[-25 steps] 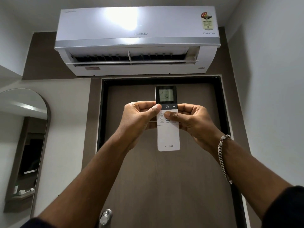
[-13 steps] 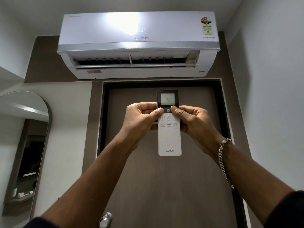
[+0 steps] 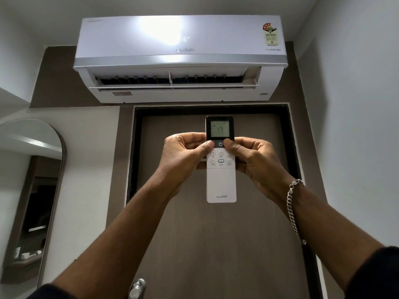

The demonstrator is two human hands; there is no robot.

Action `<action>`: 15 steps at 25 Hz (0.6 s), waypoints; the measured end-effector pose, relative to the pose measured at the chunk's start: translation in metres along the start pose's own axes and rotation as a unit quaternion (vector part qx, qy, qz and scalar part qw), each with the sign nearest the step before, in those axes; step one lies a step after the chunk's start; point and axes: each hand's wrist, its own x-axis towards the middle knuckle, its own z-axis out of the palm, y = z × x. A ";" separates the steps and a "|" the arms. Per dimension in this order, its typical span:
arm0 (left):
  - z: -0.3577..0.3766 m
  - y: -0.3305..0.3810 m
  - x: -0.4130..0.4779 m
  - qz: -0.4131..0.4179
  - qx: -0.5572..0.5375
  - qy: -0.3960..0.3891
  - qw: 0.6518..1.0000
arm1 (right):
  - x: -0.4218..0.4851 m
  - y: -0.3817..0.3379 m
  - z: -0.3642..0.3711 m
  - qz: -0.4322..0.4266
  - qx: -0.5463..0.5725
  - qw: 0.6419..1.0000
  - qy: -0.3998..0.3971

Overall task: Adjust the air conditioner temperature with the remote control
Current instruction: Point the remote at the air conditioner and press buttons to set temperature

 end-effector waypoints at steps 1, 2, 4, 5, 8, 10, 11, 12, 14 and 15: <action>0.000 0.000 0.000 0.000 -0.001 0.000 1.000 | 0.000 0.000 0.000 0.000 0.001 1.000 0.000; -0.001 0.000 0.000 0.000 -0.002 0.001 1.000 | 0.001 0.000 0.000 0.001 0.002 1.000 0.001; -0.001 0.000 0.001 -0.003 -0.001 0.001 1.000 | 0.002 0.001 0.001 0.003 0.003 1.000 0.001; -0.002 0.000 0.001 -0.003 0.002 0.000 1.000 | 0.002 0.002 0.001 0.004 0.004 1.000 0.000; -0.003 -0.001 0.001 -0.007 0.008 -0.003 1.000 | 0.001 0.001 0.001 0.003 0.004 1.000 -0.001; -0.003 -0.002 0.001 -0.009 0.008 -0.002 1.000 | 0.002 0.000 0.002 0.000 -0.004 1.000 -0.001; -0.003 -0.003 0.000 -0.010 0.004 -0.001 1.000 | 0.002 0.000 0.002 0.001 -0.006 1.000 -0.001; -0.004 -0.003 0.000 -0.012 0.001 0.001 1.000 | 0.002 0.000 0.002 0.003 -0.005 1.000 -0.001; -0.004 -0.005 -0.001 -0.013 -0.001 0.004 1.000 | 0.002 0.001 0.003 0.011 -0.004 1.000 -0.002; -0.004 -0.005 -0.001 -0.013 -0.001 0.005 1.000 | 0.002 0.002 0.003 0.014 -0.004 1.000 -0.005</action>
